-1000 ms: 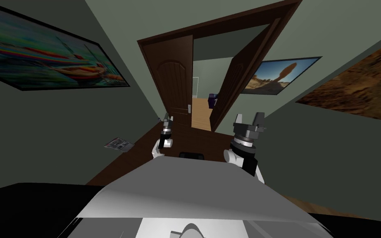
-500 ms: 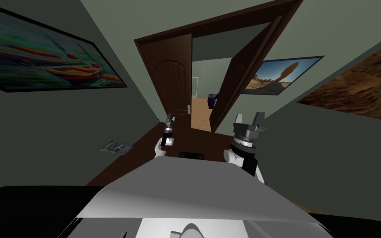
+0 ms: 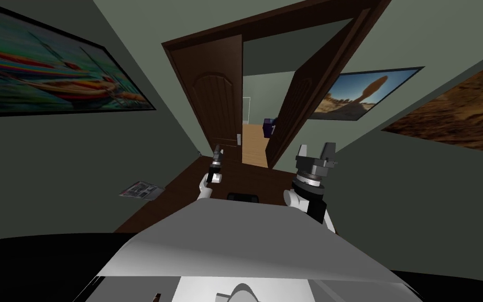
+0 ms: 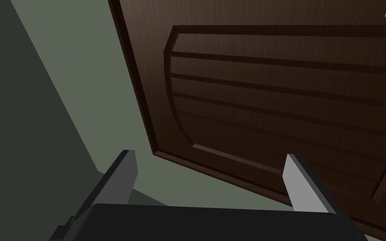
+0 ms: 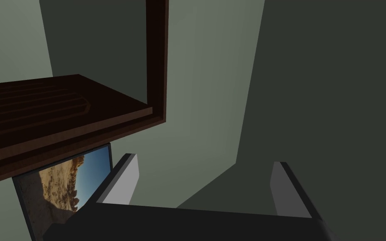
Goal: Push the door open
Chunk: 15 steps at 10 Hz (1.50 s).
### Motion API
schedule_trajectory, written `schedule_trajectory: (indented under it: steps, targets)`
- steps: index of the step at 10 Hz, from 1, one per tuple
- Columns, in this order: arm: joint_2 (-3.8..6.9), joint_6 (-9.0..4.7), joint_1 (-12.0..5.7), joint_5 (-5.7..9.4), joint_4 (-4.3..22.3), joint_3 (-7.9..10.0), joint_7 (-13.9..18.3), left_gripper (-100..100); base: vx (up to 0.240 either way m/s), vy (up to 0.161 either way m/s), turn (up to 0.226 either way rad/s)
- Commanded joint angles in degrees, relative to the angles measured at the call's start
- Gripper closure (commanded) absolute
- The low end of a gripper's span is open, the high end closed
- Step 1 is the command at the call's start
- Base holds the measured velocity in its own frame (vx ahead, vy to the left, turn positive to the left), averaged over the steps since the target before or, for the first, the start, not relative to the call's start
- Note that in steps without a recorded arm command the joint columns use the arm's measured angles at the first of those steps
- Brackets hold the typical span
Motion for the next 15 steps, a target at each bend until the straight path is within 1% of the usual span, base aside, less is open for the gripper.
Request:
schedule_trajectory:
  steps: [1,4,5,9,10,15]
  targets:
    - [0.16,0.12,-1.56,0.3,2.85,0.04,-0.21,-100,0.076,0.011,-0.03]
    - [0.46,0.4,-4.89,0.91,7.97,0.16,-0.66,-100,0.105,0.011,-0.033]
    - [0.46,0.4,-4.89,0.91,8.59,0.16,-0.66,-100,0.063,0.012,-0.006]
    - [0.72,0.78,-9.34,1.72,15.7,0.32,-1.27,-100,0.074,0.011,-0.028]
    - [0.72,0.78,-9.34,1.72,16.23,0.32,-1.27,-100,0.069,0.012,-0.011]
    - [0.84,1.24,-14.78,2.71,25.58,0.52,-2.0,-100,0.09,0.009,-0.027]
